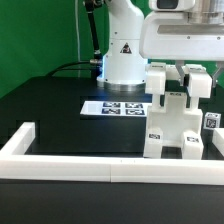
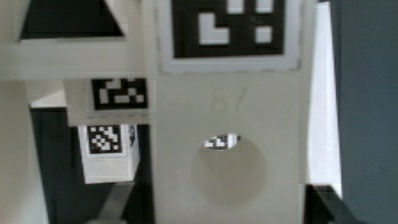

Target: Assemble chair

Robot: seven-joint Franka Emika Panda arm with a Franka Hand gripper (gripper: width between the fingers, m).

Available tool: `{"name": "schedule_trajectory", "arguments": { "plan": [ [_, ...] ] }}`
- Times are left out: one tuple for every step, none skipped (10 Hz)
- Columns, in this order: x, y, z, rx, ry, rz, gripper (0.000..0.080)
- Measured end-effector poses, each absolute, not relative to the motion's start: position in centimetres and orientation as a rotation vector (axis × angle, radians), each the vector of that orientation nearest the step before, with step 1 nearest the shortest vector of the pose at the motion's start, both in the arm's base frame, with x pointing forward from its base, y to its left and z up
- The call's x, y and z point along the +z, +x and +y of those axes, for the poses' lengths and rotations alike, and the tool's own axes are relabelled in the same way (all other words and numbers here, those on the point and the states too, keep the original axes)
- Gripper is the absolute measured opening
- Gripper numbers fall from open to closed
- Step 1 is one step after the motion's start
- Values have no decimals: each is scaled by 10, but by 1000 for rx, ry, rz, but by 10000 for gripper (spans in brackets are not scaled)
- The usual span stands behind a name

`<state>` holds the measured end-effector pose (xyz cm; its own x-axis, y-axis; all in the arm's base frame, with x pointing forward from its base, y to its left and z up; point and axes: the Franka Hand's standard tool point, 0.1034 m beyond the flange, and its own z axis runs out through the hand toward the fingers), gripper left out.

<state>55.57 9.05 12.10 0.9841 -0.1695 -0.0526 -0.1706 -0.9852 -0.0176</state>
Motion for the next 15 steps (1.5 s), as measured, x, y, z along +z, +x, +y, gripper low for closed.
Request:
{"name": "schedule_trajectory", "arguments": {
  "plan": [
    [121,556,91,79,-3107,265,288],
    [121,556,91,78,-3108,247,288],
    [121,556,91,74,-3110,221,288],
    [121,558,90,65,-3111,190,288],
    [122,559,90,62,-3113,167,288],
    [122,559,90,62,-3112,168,288],
    [122,559,90,62,-3112,168,288],
    [122,559,90,62,-3112,168,288],
    [122,559,90,62,-3112,168,288],
    [122,559,90,62,-3113,167,288],
    [122,560,90,53,-3114,136,288],
    [122,560,91,42,-3113,127,288],
    [122,558,94,32,-3112,140,288],
    [122,556,94,32,-3111,158,288],
    [122,556,91,32,-3112,164,288]
  ]
}}
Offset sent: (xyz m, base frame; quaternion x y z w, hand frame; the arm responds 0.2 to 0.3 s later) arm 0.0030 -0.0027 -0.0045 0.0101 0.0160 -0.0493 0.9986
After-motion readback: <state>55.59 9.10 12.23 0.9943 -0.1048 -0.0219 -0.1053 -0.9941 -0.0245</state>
